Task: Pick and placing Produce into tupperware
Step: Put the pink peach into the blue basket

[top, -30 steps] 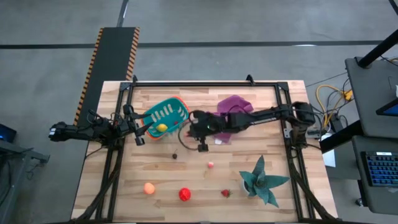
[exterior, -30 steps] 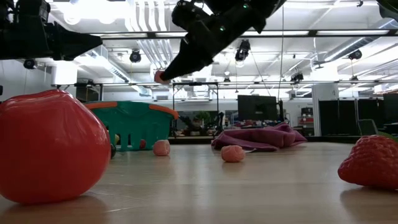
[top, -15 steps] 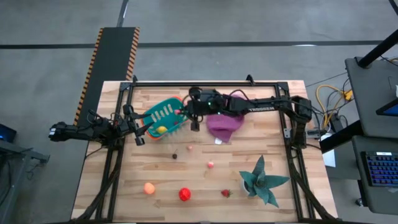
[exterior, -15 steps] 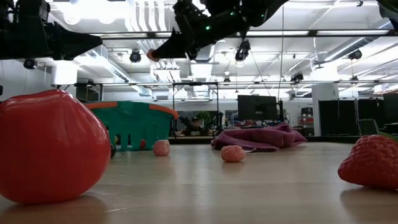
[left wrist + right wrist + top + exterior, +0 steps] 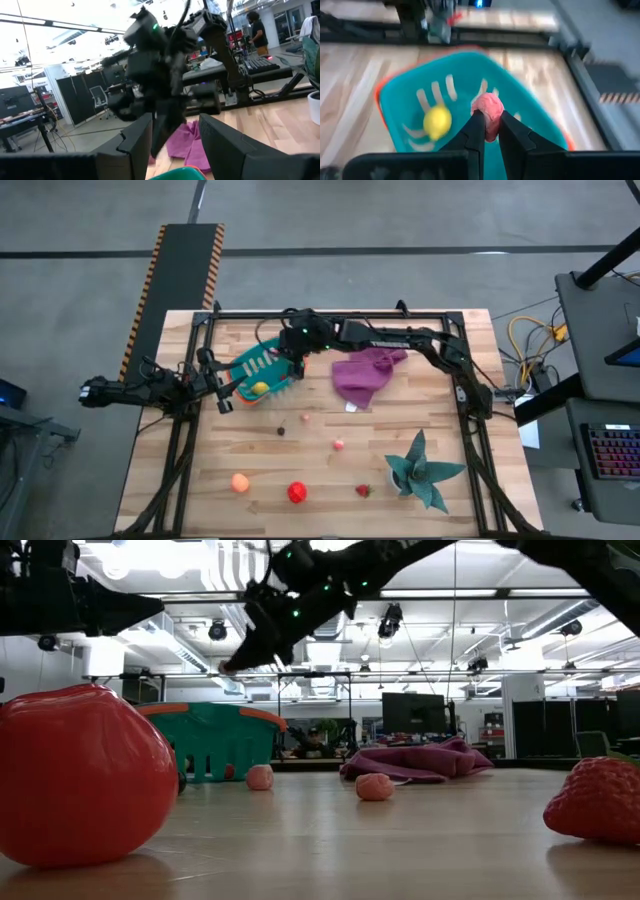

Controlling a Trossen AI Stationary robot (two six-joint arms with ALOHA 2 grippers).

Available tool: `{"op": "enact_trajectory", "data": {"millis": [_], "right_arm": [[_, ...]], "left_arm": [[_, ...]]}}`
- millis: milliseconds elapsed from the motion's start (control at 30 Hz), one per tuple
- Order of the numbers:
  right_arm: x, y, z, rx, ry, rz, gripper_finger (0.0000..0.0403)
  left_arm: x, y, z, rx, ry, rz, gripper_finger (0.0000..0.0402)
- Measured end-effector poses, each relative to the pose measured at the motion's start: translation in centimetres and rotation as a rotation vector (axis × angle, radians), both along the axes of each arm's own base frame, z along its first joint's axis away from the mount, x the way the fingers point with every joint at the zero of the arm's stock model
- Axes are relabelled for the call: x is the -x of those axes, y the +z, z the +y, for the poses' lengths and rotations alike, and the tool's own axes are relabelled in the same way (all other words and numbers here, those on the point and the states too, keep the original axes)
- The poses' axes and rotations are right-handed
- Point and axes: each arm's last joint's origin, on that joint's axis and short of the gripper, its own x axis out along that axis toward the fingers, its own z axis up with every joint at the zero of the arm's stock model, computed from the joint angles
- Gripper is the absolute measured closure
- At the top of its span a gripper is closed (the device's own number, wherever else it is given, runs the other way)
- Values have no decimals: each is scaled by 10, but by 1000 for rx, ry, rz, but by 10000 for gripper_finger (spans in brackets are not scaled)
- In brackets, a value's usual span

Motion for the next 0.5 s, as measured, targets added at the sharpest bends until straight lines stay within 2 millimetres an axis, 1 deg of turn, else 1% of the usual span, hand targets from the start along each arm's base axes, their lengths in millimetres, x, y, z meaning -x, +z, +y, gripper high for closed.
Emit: {"op": "enact_trajectory", "data": {"millis": [133, 267, 367, 500], "right_arm": [[-10, -15, -1, -40, 11, 137, 369], [-16, -26, -1, -59, 18, 229, 369], [-18, -26, -4, -57, 3, 263, 369], [-16, -20, -4, -44, -12, 281, 369]], "left_arm": [[0, 0, 0, 3, 0, -5, 251], [0, 0, 0, 3, 0, -6, 251], [0, 0, 0, 3, 0, -7, 251], [0, 0, 0, 3, -1, -7, 251]]}}
